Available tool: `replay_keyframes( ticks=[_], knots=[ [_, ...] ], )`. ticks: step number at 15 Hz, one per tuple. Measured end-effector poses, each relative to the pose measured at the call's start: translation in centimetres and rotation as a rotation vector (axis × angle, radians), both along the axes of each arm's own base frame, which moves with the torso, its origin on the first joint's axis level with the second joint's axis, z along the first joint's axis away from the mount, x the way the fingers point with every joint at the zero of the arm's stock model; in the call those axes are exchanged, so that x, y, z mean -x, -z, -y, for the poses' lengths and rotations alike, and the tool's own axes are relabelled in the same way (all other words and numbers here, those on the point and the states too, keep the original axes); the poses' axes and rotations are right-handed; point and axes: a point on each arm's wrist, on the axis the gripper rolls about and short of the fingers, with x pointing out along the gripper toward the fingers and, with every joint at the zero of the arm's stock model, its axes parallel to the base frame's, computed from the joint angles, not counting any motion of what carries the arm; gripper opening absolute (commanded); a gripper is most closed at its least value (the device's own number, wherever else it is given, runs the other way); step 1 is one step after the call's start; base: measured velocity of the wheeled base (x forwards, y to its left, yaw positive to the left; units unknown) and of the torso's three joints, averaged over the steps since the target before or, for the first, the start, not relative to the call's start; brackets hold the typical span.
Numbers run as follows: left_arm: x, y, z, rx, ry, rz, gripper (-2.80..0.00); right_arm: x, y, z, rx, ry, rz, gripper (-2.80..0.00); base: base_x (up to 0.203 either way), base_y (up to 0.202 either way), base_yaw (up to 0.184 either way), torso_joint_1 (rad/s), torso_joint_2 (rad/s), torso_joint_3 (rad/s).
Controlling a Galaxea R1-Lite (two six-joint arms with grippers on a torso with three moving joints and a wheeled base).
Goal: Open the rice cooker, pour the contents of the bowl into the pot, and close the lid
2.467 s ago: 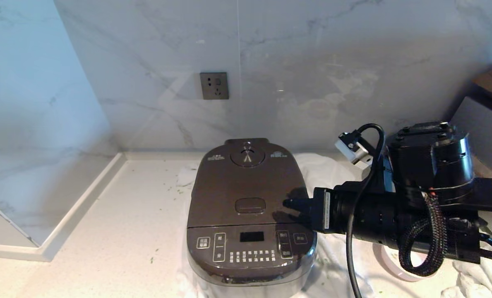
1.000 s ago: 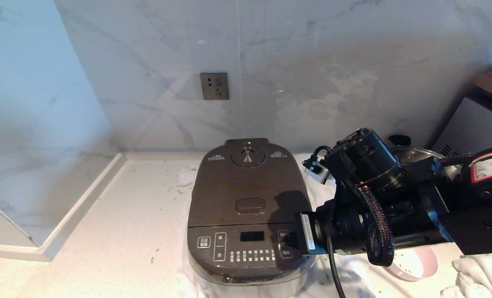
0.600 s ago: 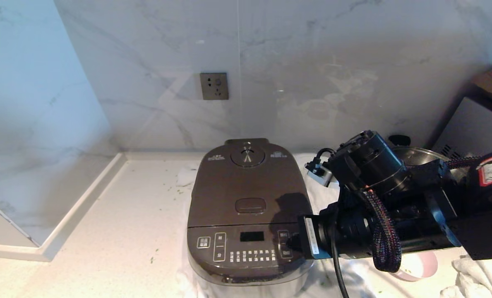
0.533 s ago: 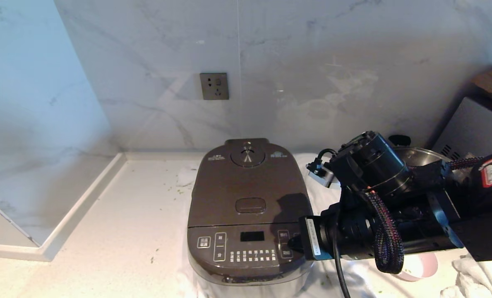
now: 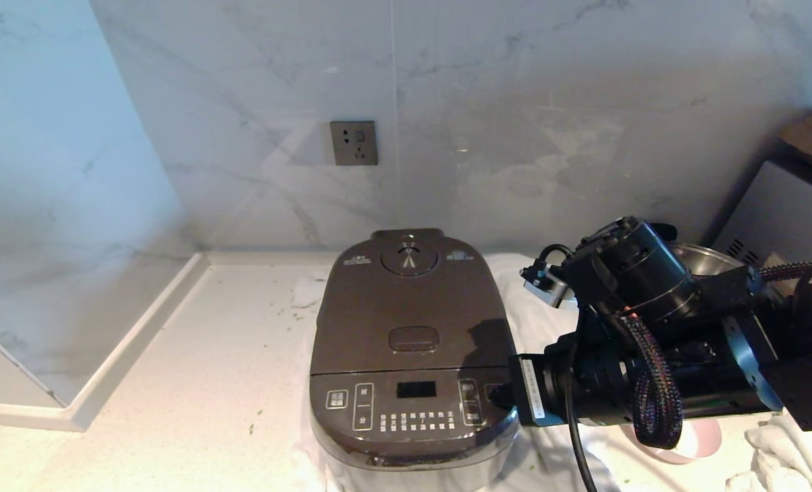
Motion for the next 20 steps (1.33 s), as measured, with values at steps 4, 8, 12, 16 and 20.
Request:
replay_keyframes(
  ticks=[4, 8, 12, 16, 20],
  knots=[
    [0.0, 0.0, 0.0, 0.0, 0.0, 0.0, -2.8, -0.2, 0.2, -0.1, -0.025, -0.02, -0.011, -2.8, 0.0, 0.0, 0.0, 0.0, 0.0, 0.0],
    [0.0, 0.0, 0.0, 0.0, 0.0, 0.0, -2.8, -0.2, 0.7, -0.1, -0.029, -0.027, -0.031, -2.8, 0.0, 0.0, 0.0, 0.0, 0.0, 0.0],
    [0.0, 0.0, 0.0, 0.0, 0.0, 0.0, -2.8, 0.0, -0.5, 0.2, -0.046, -0.017, 0.009, -2.8, 0.0, 0.0, 0.0, 0.0, 0.0, 0.0],
    [0.0, 0.0, 0.0, 0.001, 0.0, 0.0, -2.8, 1.3, -5.0, 1.4, -0.104, 0.003, 0.187, -2.8, 0.0, 0.0, 0.0, 0.0, 0.0, 0.0],
    [0.0, 0.0, 0.0, 0.0, 0.0, 0.0, -2.8, 4.9, -8.9, 4.8, -0.146, 0.052, 0.38, -2.8, 0.0, 0.0, 0.0, 0.0, 0.0, 0.0]
  ],
)
